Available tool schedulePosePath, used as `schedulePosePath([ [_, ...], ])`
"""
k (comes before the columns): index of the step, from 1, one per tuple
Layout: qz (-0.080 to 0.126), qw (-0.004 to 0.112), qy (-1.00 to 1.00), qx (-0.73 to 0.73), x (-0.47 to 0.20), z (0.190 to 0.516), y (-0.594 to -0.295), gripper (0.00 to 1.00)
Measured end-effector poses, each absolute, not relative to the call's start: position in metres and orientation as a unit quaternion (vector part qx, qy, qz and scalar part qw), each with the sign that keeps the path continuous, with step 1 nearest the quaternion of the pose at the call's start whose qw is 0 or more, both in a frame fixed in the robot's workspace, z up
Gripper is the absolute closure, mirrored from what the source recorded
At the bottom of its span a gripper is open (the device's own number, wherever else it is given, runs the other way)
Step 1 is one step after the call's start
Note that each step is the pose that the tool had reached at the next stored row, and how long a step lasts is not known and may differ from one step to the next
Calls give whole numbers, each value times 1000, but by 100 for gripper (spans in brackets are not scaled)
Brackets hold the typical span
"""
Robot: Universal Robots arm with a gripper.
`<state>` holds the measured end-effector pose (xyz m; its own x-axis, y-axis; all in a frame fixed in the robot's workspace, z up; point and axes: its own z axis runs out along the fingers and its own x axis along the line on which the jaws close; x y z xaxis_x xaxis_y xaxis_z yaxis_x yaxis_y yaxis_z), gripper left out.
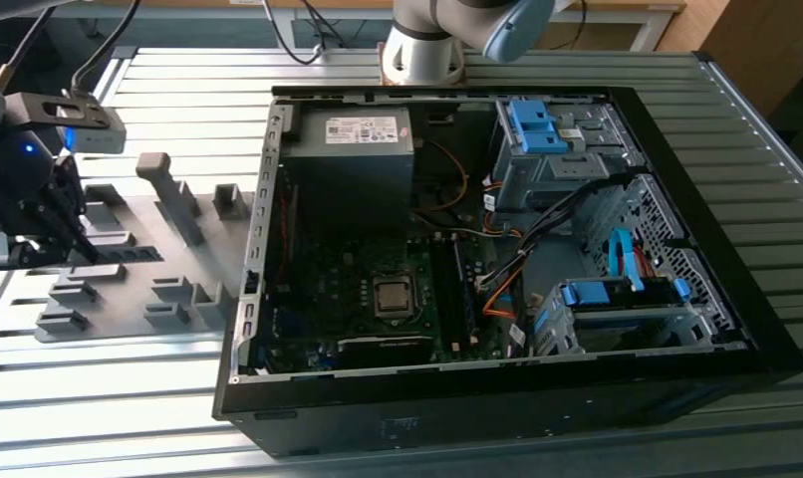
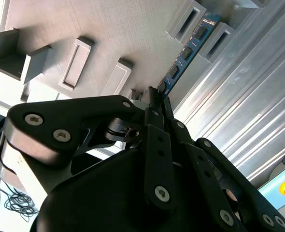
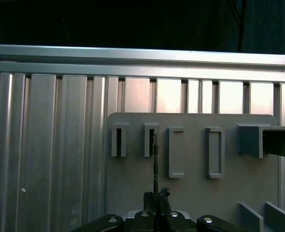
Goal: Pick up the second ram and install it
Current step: 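Pick up the second ram and move it above second insertion slot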
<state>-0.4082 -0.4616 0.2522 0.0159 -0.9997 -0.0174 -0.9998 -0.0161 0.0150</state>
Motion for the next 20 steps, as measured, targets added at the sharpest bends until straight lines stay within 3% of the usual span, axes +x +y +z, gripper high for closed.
schedulePosePath([
  [20, 11, 1, 701, -713, -408, 259, -462, 86],
])
